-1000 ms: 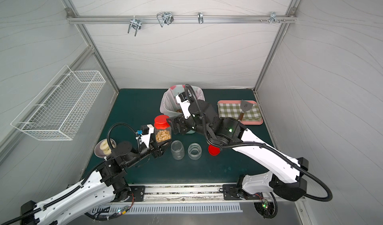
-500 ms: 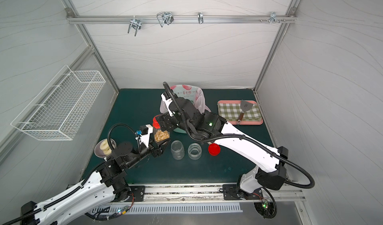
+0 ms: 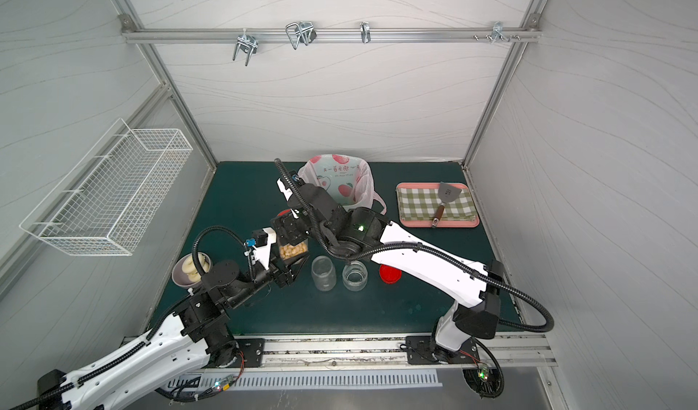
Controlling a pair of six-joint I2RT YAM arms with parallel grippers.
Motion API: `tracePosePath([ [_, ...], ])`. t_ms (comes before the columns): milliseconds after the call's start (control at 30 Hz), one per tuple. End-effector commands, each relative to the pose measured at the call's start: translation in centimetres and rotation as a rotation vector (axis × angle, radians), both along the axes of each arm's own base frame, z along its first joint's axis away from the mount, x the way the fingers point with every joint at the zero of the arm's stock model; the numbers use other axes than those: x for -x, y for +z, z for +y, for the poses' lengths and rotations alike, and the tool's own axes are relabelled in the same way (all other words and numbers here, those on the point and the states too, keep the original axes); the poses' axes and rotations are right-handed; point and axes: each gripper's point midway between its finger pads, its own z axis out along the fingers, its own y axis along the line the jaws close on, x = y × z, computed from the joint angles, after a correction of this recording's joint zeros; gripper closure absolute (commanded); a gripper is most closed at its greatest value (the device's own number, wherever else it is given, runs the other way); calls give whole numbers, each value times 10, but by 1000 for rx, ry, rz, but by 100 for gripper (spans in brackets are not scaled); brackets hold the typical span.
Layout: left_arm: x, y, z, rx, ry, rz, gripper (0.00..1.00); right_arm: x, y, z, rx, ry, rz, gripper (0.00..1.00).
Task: Empty moldy peanuts from jars
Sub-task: Unscrew the lid from the jar.
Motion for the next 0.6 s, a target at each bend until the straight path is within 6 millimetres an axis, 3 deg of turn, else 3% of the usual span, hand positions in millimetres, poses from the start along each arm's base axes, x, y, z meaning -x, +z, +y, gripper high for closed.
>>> tracePosePath([
  [0, 1, 21, 1, 46, 2, -61, 72, 3, 16, 9, -55, 11, -18, 20],
  [400, 2, 22, 0, 48, -9, -62, 72, 5, 21, 15, -81, 26, -25, 23],
  [567, 2, 22, 0, 49, -11, -63, 72, 4, 21, 14, -80, 23, -28, 31],
])
